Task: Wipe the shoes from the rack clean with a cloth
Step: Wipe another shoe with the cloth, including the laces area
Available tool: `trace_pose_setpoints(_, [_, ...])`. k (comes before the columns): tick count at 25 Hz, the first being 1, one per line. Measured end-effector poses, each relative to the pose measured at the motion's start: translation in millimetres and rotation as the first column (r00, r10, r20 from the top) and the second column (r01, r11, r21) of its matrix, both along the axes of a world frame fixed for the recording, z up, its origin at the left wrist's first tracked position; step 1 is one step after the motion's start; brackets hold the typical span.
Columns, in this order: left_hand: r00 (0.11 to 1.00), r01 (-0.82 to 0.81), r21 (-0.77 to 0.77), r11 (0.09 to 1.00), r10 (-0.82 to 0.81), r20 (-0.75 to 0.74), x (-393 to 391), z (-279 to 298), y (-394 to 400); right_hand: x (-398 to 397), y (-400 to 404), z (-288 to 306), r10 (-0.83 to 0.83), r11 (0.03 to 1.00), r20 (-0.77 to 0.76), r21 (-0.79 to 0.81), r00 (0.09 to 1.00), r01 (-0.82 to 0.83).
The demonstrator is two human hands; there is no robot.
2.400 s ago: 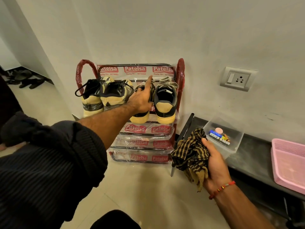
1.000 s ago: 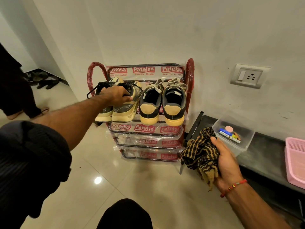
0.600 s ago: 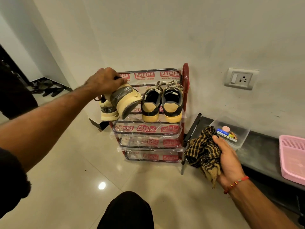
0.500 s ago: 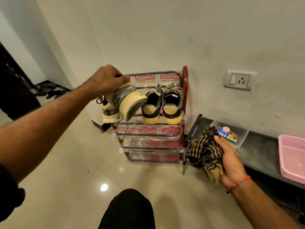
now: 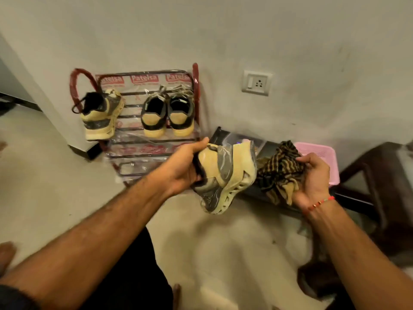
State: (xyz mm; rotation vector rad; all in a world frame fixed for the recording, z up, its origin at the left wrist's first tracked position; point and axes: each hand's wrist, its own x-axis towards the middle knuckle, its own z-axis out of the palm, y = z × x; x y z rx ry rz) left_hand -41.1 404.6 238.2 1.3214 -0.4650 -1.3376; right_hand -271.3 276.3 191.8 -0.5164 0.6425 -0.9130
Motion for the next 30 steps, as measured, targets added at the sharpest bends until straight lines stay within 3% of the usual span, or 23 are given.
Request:
trace_pose_setpoints(4, [0.999, -0.034, 0.013, 0.999, 0.034, -0.022, -41, -58, -33, -39, -4, -2, -0.027, 0.978, -0.055, -0.209, 0.998, 0.015])
trace_pose_setpoints(7, [0.999, -0.040, -0.013, 0.999, 0.040, 0.022, -46, -76, -53, -34, 2, -5, -0.085, 0.916, -0.224, -0.400, 0.971, -0.012])
trace_pose_setpoints(10, [0.999, -0.036, -0.054, 0.998, 0.037, 0.016, -50, -82, -64, -25, 5, -19, -0.141, 0.808, -0.417, -0.573, 0.898, -0.139])
trace_pose_setpoints(13, [0.999, -0.033, -0.088, 0.996, 0.033, -0.004, -51, -89, -70, -14, -1, -26, -0.284, 0.649, -0.573, -0.705, 0.769, -0.285])
trace_pose_setpoints(16, [0.999, -0.031, -0.099, 0.995, 0.028, -0.026, -55, -96, -70, 3, 5, -34, -0.451, 0.368, -0.605, -0.796, 0.656, -0.481])
trace_pose_setpoints(18, [1.000, -0.018, -0.101, 0.995, 0.018, 0.000, -60, -101, -70, 11, 13, -47, -0.504, 0.194, -0.629, -0.750, 0.592, -0.632])
trace_pose_setpoints(20, [1.000, -0.004, -0.100, 0.995, 0.004, -0.003, -66, -103, -71, 13, 12, -56, -0.603, 0.109, -0.607, -0.705, 0.517, -0.701])
trace_pose_setpoints(22, [0.999, 0.019, -0.100, 0.995, -0.022, -0.025, -73, -103, -73, 7, 1, -56, -0.700, 0.113, -0.548, -0.718, 0.458, -0.687])
trace_pose_setpoints(26, [0.999, 0.032, -0.104, 0.994, -0.028, 0.036, -86, -107, -82, 1, -3, -53, -0.696, 0.266, -0.591, -0.740, 0.407, -0.618])
trace_pose_setpoints(28, [1.000, 0.009, -0.099, 0.995, -0.008, 0.014, -86, -107, -85, 4, 14, -56, -0.629, 0.252, -0.652, -0.686, 0.423, -0.683])
trace_pose_setpoints(30, [1.000, 0.011, -0.101, 0.995, -0.009, 0.020, -81, -107, -88, 6, 28, -60, -0.627, 0.165, -0.659, -0.633, 0.415, -0.756])
